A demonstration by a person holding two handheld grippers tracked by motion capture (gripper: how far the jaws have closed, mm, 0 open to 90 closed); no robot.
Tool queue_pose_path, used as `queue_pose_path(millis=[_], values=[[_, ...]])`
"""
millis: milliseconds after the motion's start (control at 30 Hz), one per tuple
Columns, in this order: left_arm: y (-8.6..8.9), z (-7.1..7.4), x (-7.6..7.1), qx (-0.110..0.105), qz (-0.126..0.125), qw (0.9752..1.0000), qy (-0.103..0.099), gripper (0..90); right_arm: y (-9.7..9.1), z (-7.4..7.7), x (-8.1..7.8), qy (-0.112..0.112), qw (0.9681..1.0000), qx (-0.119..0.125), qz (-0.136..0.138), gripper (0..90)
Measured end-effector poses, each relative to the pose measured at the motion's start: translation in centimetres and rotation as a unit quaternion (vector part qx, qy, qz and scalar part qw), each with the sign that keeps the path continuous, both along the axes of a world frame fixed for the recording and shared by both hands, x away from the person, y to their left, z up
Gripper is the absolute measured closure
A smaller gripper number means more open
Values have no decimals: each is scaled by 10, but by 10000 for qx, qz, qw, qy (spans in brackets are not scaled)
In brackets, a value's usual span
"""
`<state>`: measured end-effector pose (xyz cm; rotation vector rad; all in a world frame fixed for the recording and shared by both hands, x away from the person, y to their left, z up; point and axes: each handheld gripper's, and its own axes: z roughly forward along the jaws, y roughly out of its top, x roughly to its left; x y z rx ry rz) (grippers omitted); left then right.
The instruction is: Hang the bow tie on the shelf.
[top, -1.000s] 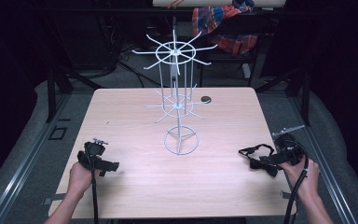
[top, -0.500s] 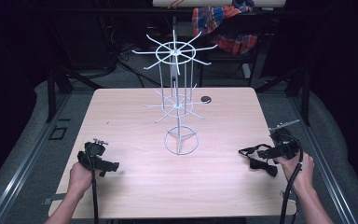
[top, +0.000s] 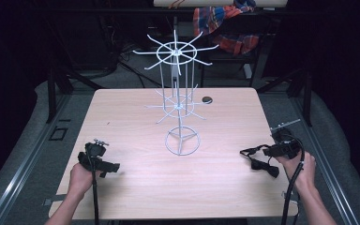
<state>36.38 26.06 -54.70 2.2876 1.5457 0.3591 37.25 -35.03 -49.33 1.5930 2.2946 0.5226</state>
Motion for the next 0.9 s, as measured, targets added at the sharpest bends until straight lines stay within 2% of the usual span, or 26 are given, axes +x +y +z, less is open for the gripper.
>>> queue_pose_path(millis=[133,167,200,267,367,700,900], values=[[0,0,0,5,2,10000,-6,2,-1,0,-1,41,10000,-16,-10,738],[0,0,0,10,8,10000,-1,3,0,0,-1,3,10000,70,-59,759],[0,0,0,15,12,10000,8,3,-1,1,-2,5,10000,-6,-14,773],[0,0,0,12,17,10000,13,4,0,1,-2,-2,10000,58,-4,803],[0,0,0,20,14,10000,14,4,1,2,-3,30,10000,28,60,817],[0,0,0,28,12,10000,20,4,4,10,-7,-181,9996,186,145,834],[1,0,0,31,18,10000,18,5,5,15,-8,-226,9994,193,180,837]])
